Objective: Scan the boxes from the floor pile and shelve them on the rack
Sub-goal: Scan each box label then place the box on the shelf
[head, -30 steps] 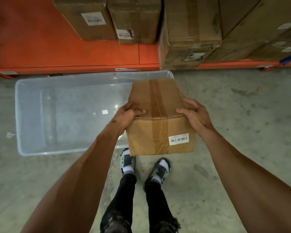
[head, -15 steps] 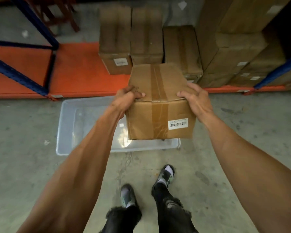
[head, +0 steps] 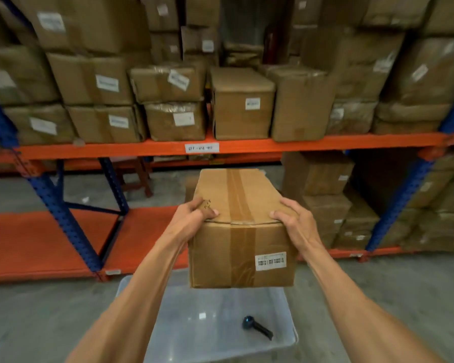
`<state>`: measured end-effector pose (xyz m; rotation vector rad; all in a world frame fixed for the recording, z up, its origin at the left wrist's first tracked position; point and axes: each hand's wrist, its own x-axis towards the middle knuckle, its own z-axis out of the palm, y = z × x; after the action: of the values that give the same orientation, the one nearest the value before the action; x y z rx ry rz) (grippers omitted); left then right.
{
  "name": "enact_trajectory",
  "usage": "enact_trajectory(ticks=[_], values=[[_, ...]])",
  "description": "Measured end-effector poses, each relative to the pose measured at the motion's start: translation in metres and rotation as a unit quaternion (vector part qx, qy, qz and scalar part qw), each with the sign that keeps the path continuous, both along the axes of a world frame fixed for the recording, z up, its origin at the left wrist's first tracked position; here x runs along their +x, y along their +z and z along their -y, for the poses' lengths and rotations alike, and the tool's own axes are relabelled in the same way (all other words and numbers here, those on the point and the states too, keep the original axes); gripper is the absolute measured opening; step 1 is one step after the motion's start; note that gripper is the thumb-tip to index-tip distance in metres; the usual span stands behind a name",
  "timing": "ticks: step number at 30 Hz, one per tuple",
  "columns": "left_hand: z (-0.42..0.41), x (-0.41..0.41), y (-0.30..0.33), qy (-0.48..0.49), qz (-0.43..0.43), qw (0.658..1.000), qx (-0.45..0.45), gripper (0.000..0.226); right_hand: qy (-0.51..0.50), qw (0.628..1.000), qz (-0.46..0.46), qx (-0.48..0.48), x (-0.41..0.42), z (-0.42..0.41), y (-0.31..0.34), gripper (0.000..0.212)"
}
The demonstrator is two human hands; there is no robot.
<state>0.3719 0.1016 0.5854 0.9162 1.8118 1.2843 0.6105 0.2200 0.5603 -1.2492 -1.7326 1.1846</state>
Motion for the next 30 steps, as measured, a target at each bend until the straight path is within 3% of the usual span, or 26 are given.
enact_trajectory(ticks=[9,14,22,30], values=[[0.078,-0.005,0.117,-0.013,-0.066,0.991,0.119,0.086,-0.011,0.991,-0.045,0.127,-0.005,0.062,0.121,0.069],[0.092,-0.013,0.184,0.009,-0.106,0.976,0.189,0.072,-0.002,0.975,-0.091,0.201,-0.017,0.069,0.189,0.07],[0.065,-0.054,0.288,0.036,-0.173,0.953,0.245,0.074,-0.001,0.948,-0.164,0.274,-0.071,0.037,0.289,0.072],[-0.018,-0.133,0.325,0.065,-0.213,0.934,0.278,0.066,0.018,0.929,-0.208,0.305,-0.167,-0.064,0.322,0.066]])
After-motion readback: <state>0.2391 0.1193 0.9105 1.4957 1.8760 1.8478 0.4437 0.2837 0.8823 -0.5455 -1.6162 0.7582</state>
